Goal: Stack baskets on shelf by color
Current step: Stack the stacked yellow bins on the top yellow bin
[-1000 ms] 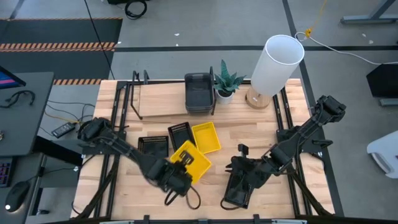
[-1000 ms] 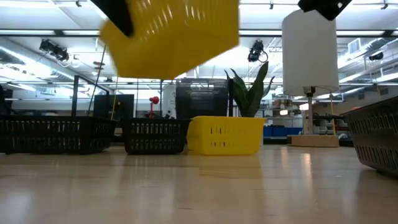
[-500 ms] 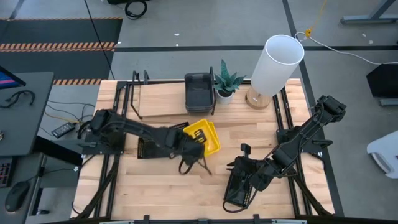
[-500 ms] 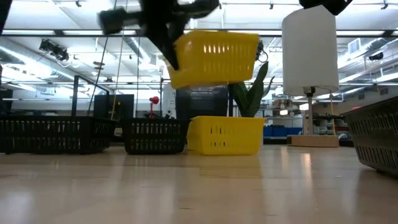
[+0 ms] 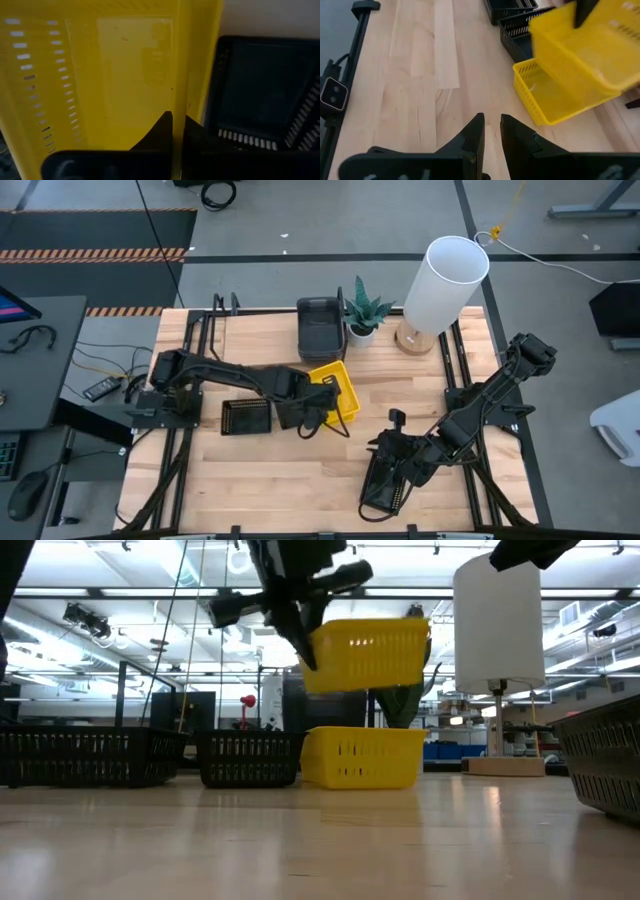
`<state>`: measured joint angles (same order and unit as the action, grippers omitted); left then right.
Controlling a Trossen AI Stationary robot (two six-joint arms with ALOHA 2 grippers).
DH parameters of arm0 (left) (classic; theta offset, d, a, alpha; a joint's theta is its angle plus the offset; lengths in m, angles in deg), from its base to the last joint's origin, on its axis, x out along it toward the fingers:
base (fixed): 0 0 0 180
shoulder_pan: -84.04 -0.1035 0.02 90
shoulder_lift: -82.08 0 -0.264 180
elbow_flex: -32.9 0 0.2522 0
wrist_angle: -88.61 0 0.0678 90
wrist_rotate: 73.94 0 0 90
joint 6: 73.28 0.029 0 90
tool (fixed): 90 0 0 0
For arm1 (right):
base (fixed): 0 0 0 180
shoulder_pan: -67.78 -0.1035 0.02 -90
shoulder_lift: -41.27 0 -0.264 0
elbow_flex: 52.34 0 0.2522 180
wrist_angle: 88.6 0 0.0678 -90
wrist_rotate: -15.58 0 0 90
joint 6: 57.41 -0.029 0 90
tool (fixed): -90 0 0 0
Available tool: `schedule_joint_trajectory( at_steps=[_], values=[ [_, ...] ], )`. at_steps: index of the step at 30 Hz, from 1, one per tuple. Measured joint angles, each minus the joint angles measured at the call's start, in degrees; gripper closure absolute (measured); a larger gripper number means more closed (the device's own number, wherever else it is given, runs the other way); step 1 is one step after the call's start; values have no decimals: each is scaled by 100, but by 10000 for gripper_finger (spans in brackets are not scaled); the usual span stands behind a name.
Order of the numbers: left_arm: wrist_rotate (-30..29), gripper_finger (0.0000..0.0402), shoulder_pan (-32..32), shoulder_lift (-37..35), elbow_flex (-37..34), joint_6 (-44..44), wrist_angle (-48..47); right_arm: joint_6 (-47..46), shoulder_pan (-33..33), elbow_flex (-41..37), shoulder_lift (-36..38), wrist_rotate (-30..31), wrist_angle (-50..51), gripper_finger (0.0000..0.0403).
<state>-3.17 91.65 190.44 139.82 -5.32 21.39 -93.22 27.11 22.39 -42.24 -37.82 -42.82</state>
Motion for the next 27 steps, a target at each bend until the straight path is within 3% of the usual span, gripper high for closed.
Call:
schedule_joint_trajectory(
  at_steps=[18, 27],
  values=[
    [242, 387, -75, 371, 7, 26, -42, 268, -55, 0, 353, -6, 309, 336],
    [298, 360, -97, 652, 4, 19, -143, 238, -57, 0, 348, -22, 358, 336]
  ],
)
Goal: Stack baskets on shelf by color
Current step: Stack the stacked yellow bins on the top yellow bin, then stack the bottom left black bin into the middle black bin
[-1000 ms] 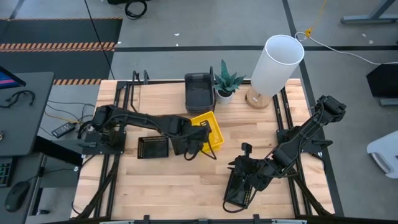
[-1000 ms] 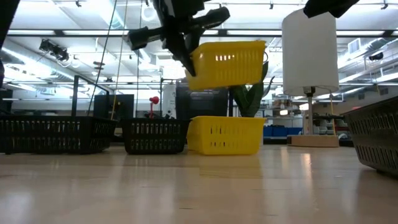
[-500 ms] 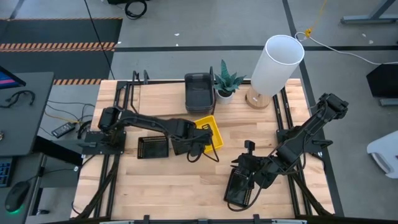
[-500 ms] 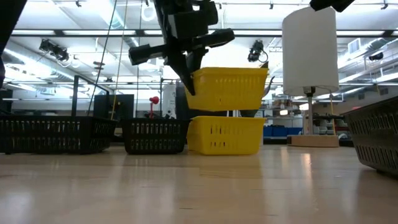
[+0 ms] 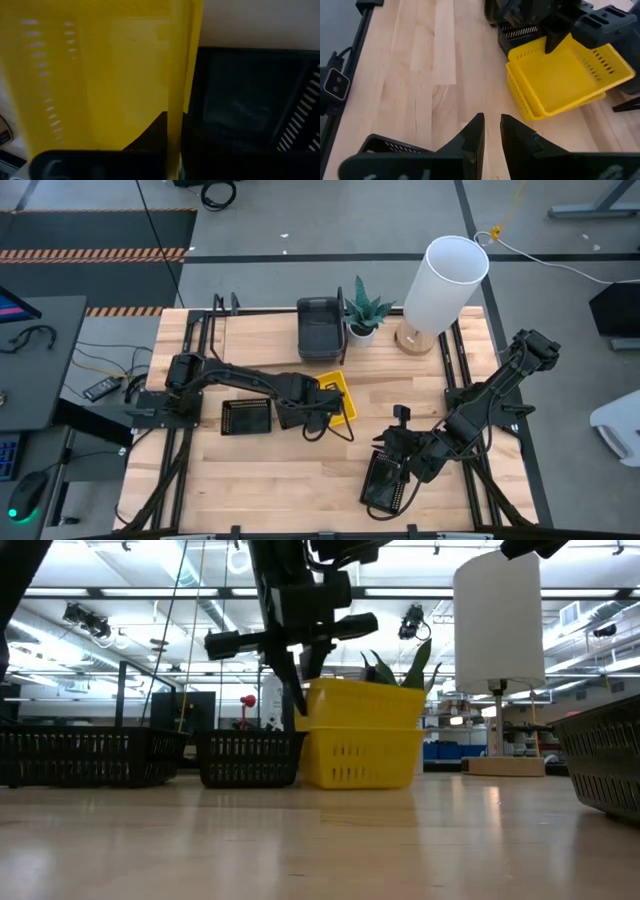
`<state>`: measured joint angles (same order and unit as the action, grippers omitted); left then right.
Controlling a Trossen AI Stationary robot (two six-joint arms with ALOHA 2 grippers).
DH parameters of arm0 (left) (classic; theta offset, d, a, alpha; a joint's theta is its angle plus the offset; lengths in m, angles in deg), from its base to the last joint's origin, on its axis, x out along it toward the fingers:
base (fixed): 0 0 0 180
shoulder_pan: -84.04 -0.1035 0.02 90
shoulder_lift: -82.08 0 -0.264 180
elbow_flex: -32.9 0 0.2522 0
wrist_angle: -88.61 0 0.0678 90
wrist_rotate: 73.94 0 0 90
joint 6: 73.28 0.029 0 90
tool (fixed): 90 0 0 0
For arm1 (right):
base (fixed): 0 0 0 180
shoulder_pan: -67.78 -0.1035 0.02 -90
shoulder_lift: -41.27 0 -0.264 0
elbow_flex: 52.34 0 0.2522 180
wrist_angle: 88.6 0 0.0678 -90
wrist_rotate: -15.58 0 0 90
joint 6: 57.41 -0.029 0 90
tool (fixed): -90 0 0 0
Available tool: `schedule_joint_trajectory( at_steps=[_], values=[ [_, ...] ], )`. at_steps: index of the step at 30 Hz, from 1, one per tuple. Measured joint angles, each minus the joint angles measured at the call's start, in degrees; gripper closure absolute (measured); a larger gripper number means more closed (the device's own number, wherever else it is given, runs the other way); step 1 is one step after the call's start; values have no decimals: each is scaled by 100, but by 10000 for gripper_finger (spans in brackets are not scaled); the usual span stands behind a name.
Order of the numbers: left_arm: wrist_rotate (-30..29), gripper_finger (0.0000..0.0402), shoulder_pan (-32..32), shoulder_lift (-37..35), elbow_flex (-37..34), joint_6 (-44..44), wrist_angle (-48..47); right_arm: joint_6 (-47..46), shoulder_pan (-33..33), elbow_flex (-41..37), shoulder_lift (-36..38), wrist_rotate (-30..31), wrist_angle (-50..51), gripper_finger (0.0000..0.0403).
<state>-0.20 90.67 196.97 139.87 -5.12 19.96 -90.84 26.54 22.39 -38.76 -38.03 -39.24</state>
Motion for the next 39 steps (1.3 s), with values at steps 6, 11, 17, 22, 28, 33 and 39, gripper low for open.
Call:
schedule_joint_trajectory(
  at_steps=[6, 11, 17, 22, 28, 33, 39],
  values=[
    [-50, 293, 0, 0, 8, -148, 8, -6, 0, 0, 0, 0, 14, 336],
    [-63, 223, 7, -16, 15, -478, 14, 2, 0, 0, 0, -2, 34, 336],
    [-26, 177, 85, -173, 28, -1222, 35, -2, 0, 0, 0, -2, 43, 336],
    [197, 185, 309, -221, 28, -2548, 445, -49, 0, 0, 0, 3, 73, 336],
    [169, 212, 604, -221, 28, -4391, 336, -305, 34, -295, -78, -517, 146, 339],
    [95, 235, 881, -283, 28, -5053, -8, -787, 93, -677, -201, -1445, -27, 335],
    [91, 260, 1195, -332, 28, -5505, -262, -1352, 173, -782, -345, -1776, 18, 301]
  ],
)
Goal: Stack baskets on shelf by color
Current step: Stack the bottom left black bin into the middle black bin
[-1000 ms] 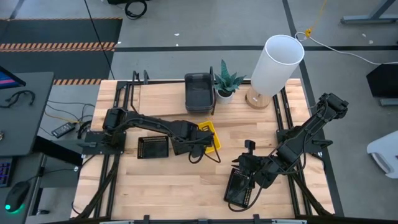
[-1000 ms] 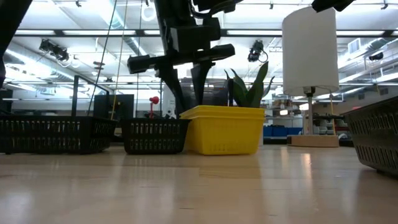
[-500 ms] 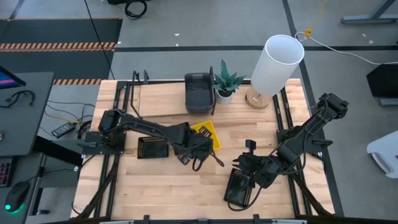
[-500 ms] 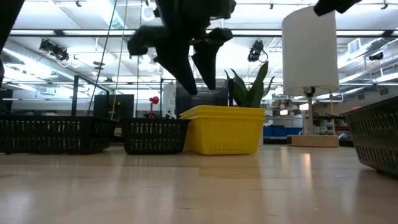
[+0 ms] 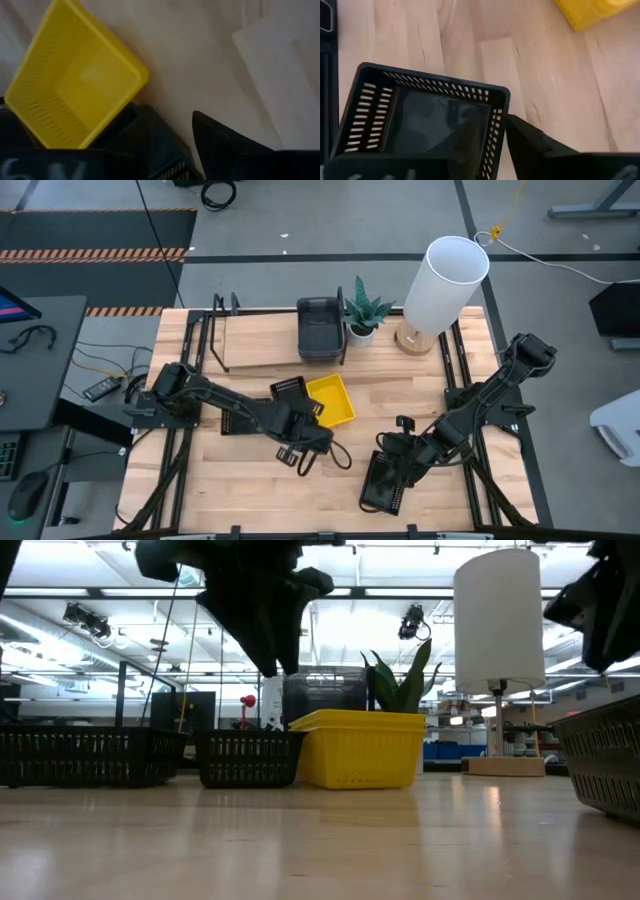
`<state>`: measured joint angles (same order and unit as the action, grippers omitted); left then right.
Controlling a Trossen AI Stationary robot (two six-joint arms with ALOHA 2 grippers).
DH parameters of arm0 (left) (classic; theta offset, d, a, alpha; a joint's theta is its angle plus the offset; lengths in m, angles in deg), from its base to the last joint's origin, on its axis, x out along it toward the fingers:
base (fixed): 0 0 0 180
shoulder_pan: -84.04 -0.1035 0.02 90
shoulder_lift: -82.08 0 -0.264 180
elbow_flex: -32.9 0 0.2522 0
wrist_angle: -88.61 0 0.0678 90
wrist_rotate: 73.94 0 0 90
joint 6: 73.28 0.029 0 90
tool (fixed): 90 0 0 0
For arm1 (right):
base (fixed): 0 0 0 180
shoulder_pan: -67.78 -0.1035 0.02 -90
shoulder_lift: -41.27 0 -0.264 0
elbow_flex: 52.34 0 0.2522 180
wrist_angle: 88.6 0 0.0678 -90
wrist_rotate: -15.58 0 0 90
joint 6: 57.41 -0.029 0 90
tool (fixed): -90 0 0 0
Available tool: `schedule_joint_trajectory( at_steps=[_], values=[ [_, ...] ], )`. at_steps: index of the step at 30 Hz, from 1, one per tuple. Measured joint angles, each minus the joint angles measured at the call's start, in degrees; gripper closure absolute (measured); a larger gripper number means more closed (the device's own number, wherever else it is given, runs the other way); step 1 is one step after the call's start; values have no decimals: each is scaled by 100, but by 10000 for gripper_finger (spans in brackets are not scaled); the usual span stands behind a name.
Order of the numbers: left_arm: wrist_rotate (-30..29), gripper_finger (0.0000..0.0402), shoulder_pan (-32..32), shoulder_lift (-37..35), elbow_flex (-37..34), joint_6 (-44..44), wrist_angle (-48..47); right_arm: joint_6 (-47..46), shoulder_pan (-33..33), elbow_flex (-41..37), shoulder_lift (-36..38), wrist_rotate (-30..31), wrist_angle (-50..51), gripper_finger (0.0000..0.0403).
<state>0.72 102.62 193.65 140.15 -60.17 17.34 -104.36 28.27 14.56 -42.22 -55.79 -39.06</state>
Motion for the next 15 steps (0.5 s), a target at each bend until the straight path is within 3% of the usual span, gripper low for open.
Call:
schedule_joint_trajectory(
  at_steps=[8, 15],
  values=[
    [1, 278, 298, 0, 0, -533, -99, -108, 287, -2, -284, -446, 237, 232],
    [-4, 269, 428, 0, 0, -815, 26, -104, 519, -2, -659, -1210, 168, 225]
  ],
)
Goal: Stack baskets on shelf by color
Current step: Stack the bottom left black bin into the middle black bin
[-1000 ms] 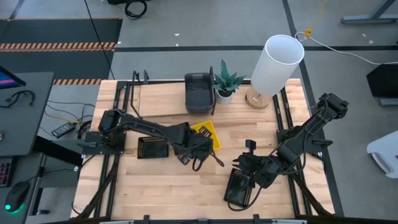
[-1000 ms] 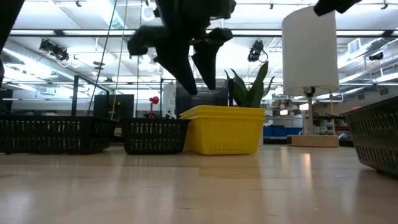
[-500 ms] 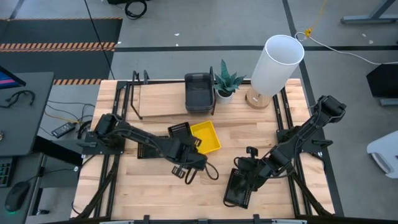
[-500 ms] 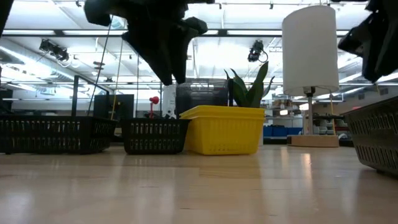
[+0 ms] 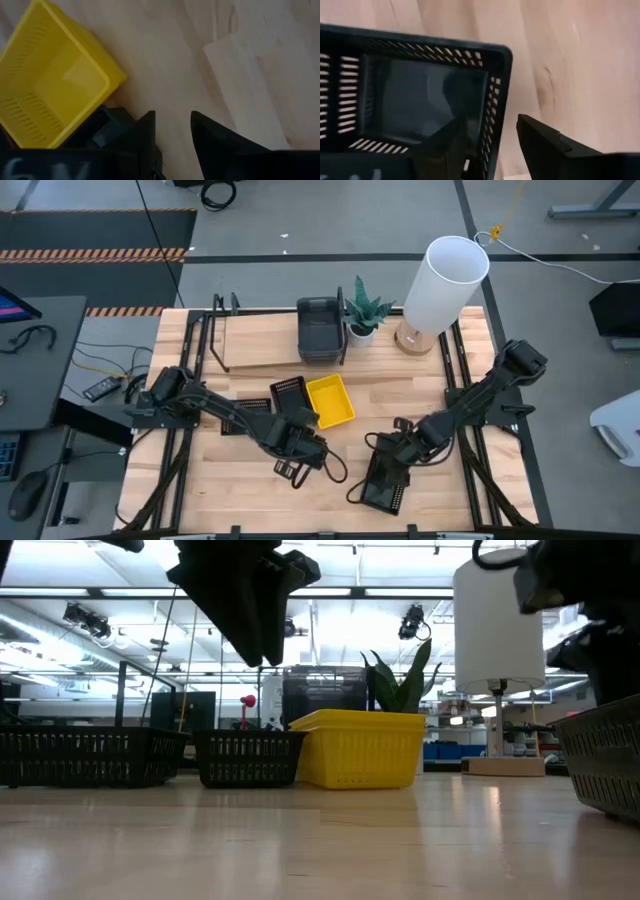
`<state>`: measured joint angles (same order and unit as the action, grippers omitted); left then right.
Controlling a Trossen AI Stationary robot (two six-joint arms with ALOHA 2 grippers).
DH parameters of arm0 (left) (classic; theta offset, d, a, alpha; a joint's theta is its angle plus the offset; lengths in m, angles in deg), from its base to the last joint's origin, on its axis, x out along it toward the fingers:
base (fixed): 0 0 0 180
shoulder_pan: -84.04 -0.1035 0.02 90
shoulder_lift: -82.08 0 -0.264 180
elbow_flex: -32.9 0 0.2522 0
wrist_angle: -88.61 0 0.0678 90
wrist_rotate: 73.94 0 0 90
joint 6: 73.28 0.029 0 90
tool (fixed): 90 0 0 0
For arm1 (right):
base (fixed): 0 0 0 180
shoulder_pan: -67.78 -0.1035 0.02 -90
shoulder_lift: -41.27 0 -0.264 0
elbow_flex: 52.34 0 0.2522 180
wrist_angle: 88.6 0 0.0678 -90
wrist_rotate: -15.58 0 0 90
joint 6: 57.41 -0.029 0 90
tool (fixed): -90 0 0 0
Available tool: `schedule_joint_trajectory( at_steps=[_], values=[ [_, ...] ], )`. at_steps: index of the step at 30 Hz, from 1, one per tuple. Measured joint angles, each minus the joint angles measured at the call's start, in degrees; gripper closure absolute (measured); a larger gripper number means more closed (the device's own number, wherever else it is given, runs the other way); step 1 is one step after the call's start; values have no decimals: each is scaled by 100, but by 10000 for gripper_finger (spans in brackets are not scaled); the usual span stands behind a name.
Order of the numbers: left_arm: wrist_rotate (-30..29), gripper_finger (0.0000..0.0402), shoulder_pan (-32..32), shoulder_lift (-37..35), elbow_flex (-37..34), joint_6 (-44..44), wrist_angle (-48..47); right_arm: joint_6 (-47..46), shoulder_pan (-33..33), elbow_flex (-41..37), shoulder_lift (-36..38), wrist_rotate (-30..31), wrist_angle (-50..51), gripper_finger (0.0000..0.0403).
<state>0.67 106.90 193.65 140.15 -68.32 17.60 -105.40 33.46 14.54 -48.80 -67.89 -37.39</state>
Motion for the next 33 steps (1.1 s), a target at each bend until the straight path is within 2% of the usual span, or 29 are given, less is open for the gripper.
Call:
schedule_joint_trajectory(
  at_steps=[6, 13, 19, 27, 33],
  values=[
    [-4, 256, 88, 0, 0, 0, -367, -3, 229, 0, -278, -120, -143, 244],
    [-39, 259, 164, 0, 0, -469, -974, 410, 707, 2, -650, 391, -1213, 248],
    [-47, 259, 262, 0, 0, -772, -1143, 912, 1317, 2, -1094, 447, -2161, 248],
    [-45, 267, 379, 2, 0, -767, -546, 1157, 1771, 0, -860, 744, -3241, 248],
    [-46, 269, 377, 9, 0, -943, 571, 1234, 1694, 0, -260, 756, -2619, 248]
  ],
)
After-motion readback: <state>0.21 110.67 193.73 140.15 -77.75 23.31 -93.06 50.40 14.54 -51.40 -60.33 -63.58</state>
